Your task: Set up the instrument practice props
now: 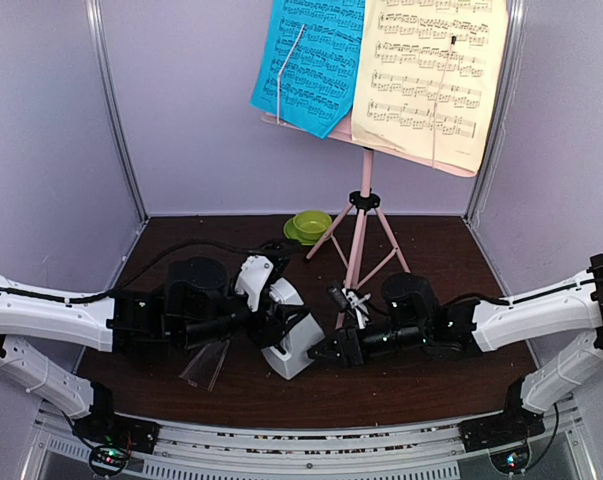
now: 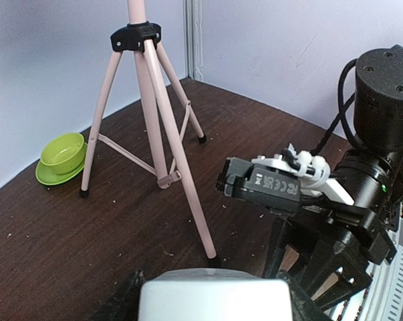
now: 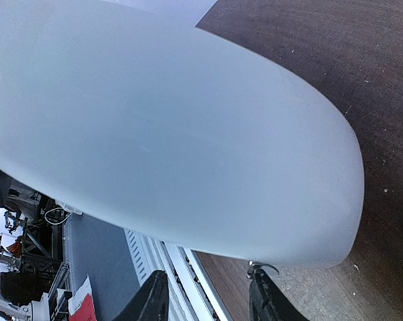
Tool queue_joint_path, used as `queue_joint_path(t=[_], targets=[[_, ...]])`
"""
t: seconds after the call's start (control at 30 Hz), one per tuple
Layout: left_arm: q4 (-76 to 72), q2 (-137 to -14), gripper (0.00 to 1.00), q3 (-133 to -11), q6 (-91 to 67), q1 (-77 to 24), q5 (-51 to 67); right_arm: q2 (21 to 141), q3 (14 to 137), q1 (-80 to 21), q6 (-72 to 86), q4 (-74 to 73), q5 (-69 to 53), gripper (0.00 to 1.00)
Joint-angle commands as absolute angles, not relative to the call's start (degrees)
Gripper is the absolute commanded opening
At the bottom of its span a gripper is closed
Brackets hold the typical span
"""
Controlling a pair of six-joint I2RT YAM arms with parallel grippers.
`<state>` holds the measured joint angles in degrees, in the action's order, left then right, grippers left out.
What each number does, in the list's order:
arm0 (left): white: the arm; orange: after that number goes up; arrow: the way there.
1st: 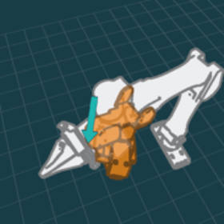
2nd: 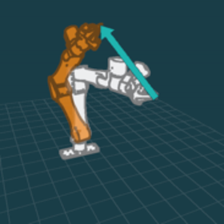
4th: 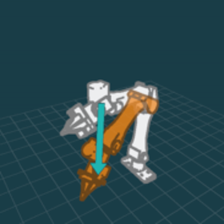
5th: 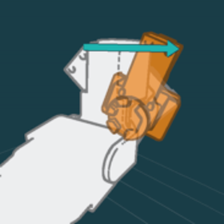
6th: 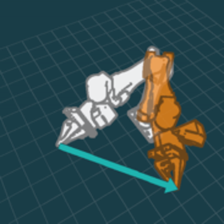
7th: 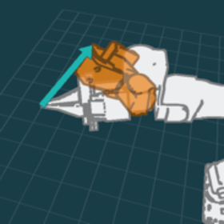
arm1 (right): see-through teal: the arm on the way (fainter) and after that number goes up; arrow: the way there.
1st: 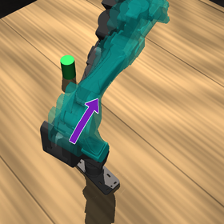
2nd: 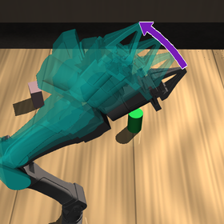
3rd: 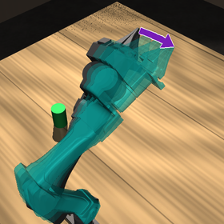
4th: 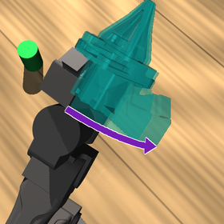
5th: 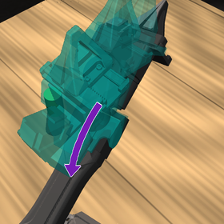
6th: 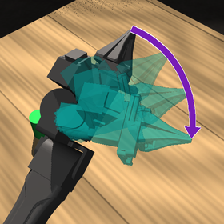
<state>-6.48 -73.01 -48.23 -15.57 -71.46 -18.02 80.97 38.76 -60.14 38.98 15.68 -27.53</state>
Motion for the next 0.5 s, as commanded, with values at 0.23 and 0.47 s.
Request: queue_joint_path(t=[0.23,0.47], targets=[[-14.9,-70.7,0.00,-52.6,-13.6,-71.5,-16.0,79.2,38.0,-56.5,37.8,12.9,-32.6,0.43],[-15.1,-71.8,0.00,-54.2,-13.5,-71.5,-16.3,82.3,37.9,-56.6,41.4,19.3,-37.4,0.43]])
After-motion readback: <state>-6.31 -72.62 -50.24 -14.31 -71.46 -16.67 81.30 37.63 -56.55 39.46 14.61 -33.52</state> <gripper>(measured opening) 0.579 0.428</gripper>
